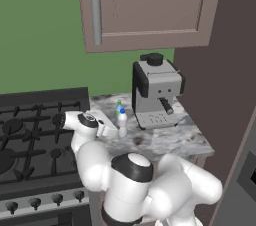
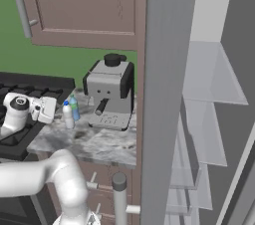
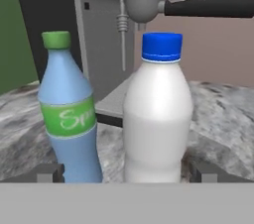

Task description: Take the bottled waters from the counter and place them in the freezer to freeze. Close the freezer door after placing the bottles.

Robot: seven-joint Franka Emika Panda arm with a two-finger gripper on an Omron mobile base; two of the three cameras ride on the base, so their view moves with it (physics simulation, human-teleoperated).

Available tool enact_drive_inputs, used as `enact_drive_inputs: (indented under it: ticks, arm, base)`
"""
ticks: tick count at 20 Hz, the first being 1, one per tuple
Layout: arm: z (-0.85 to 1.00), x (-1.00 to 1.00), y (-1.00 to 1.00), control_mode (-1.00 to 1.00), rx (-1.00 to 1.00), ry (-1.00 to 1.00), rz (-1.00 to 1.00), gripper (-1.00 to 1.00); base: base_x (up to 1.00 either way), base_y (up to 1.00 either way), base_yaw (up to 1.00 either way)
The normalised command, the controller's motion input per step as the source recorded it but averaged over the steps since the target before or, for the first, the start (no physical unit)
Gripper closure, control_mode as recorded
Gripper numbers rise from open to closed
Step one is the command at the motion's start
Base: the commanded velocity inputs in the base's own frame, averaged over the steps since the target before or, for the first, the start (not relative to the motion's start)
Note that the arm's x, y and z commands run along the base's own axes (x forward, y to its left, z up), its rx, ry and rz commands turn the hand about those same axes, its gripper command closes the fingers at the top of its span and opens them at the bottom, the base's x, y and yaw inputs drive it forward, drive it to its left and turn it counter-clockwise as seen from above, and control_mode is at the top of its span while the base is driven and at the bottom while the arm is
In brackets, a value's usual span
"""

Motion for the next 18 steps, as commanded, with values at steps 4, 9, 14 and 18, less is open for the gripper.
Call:
enact_drive_inputs:
  ticks: [4, 9, 14, 18]
  arm:
    - [-0.11, 0.06, -0.11, -1.0, -0.02, 0.04, -0.01, -1.0]
    - [-0.1, 0.13, -0.11, -1.0, -0.02, 0.03, -0.01, -1.0]
    - [-0.05, 0.04, -0.12, -1.0, -0.01, 0.02, 0.0, -1.0]
    - [-0.01, 0.03, -0.16, -1.0, 0.0, 0.01, 0.0, -1.0]
  base:
    - [0.0, 0.0, 0.0]
    - [0.0, 0.0, 0.0]
    - [0.0, 0.0, 0.0]
    - [0.0, 0.0, 0.0]
